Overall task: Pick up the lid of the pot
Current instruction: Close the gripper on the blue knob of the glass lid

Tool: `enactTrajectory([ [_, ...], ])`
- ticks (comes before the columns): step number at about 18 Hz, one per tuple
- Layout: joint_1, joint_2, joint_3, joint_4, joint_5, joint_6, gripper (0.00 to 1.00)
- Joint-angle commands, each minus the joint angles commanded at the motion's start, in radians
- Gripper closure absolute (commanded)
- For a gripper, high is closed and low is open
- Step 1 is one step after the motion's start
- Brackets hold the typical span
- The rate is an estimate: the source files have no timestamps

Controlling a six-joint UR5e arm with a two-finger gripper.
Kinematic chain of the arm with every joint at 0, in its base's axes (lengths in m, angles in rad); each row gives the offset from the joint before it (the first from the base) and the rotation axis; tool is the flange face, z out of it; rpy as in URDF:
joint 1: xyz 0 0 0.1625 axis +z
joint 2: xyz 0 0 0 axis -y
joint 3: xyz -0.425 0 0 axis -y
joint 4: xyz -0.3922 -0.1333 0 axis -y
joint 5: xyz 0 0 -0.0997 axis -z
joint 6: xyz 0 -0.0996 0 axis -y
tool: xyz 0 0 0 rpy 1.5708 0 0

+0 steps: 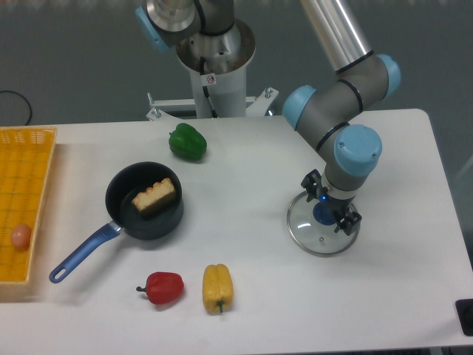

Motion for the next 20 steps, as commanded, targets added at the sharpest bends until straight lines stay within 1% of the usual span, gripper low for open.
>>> enactTrajectory([
  [3,0.000,-0.005,0.002,0.003,0.000,0.002,0.00],
  [5,0.000,-0.014,0.002,0.015,0.000,0.000,0.00],
  [12,0.003,-0.021,0.000,0.014,0.002,0.008,0.01],
  [17,0.005,-0.025,-0.002,0.012,0.002,0.008,0.03],
  [18,0.003,-0.025,-0.002,0.012,0.002,0.008,0.06],
  [20,0.003,-0.026,-0.002,0.012,0.003,0.008,0.07],
])
